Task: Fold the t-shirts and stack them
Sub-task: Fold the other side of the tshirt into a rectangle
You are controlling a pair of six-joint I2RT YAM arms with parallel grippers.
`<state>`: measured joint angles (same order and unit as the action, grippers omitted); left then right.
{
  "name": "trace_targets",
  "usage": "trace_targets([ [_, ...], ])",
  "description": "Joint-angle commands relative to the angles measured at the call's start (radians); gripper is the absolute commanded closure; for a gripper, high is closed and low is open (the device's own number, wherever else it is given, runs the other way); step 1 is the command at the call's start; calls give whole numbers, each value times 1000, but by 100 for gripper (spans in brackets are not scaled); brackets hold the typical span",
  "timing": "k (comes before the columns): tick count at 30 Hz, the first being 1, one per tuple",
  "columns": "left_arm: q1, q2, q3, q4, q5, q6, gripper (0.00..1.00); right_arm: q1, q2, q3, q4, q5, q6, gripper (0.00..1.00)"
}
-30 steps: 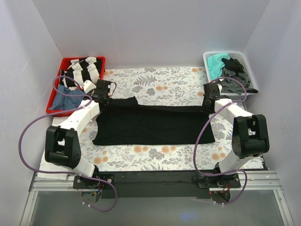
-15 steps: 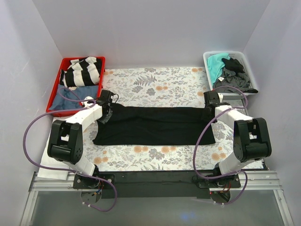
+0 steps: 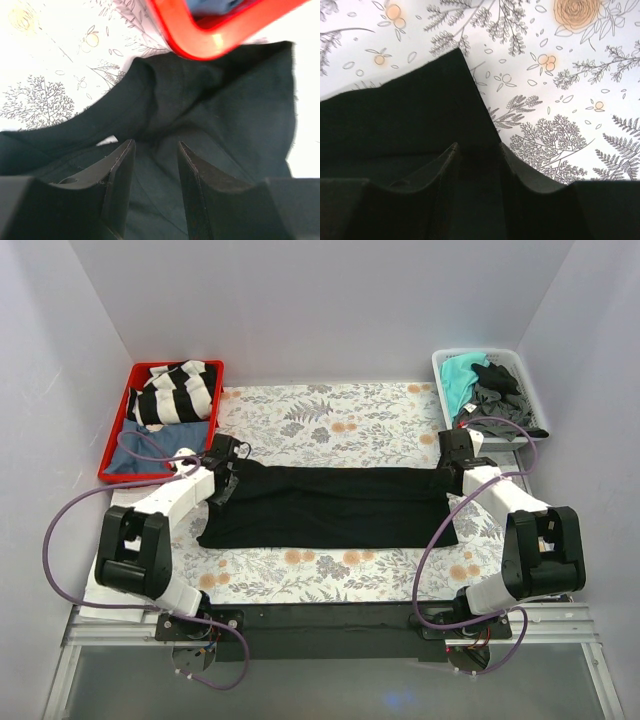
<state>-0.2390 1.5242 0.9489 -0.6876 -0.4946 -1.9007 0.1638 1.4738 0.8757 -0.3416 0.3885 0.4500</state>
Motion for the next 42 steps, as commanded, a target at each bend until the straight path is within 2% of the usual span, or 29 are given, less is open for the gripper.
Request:
trace_targets([
  [1,-17,-126,25,-30,-74,-26,62,9,-26,58,13,-3,19,57],
  [7,-22,-222,-9,-33,-91,-31,62,17,57,62,42,-48,19,58],
  [14,-22,-217,-32,5,-61,15,62,19,146,-4,90,-86,24,61],
  [18,-22,-187,-25,23,-47,40,62,19,152,-21,69,-53,29,63],
  [26,-22,-112,39,79,7,95,62,-30,190,42,-40,163,13,62],
  [29,-22,-30,88,106,45,130,63,-73,232,100,-56,173,3,64],
  [33,-23,76,149,186,128,204,64,-72,282,181,-51,142,-23,67],
  [38,-34,172,228,232,211,259,67,20,240,216,-25,128,-46,66],
  [42,-62,177,252,246,190,273,68,156,185,243,-13,142,-68,63],
])
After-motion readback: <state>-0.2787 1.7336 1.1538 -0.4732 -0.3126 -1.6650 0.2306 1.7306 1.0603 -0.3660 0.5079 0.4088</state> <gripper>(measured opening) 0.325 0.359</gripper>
